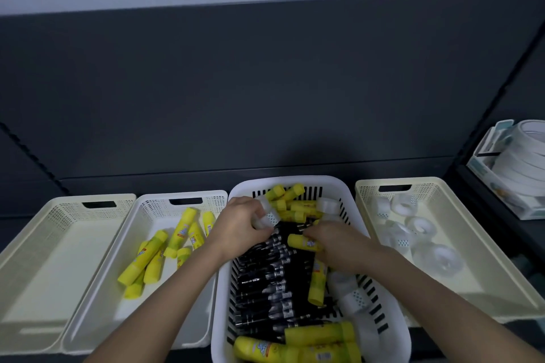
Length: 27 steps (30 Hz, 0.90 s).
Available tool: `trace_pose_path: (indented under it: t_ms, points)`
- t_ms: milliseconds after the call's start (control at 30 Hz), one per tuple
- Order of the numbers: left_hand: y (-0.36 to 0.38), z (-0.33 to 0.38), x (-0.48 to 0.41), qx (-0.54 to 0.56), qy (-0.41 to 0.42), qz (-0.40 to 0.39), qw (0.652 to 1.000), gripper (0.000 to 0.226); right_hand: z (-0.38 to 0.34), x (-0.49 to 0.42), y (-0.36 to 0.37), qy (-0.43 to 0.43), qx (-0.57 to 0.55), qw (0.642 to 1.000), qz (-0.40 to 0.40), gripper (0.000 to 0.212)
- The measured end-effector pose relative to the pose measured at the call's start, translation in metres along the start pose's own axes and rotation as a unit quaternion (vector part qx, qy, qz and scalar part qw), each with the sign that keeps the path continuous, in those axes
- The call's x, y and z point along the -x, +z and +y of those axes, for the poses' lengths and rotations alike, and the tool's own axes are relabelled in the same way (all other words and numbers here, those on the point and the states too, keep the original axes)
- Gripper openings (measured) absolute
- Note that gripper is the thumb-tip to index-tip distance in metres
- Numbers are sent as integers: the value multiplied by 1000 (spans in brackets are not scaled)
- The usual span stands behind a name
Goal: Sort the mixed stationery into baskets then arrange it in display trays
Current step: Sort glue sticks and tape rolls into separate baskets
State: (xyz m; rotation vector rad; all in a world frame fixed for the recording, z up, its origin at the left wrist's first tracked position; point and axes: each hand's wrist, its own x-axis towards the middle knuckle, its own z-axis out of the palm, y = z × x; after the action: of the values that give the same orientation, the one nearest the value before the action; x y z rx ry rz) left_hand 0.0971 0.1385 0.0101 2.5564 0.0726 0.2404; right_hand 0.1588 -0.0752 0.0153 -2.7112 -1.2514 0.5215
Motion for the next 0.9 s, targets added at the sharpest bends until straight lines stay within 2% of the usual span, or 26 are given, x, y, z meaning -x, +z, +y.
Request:
trace_pose_path:
  t_ms: [167,367,467,633,700,767,833,900]
  points:
    - [-2,-6,11,24,-6,20,999,25,7,21,-3,-48,16,999,0,26]
    - [-3,0,20,34,-9,18,999,25,-4,23,21,-120,146,981,50,28]
    - [-4,2,24,39,-4,8,999,24,-2,15,22,-123,165,977,61,32]
    - [-7,7,28,47,3,15,999,29,3,12,20,-96,135,984,58,21]
    - [-9,10,30,52,4,23,998,32,2,14,22,-78,77,991,75,18]
    - [-10,11,31,57,4,38,998,31,0,17,20,-35,-72,991,104,18]
    - [-11,12,29,80,-9,61,995,26,-1,19,13,14,-222,961,165,13]
    - [-11,17,25,96,-15,75,992,23,4,24,4,79,-334,909,235,10]
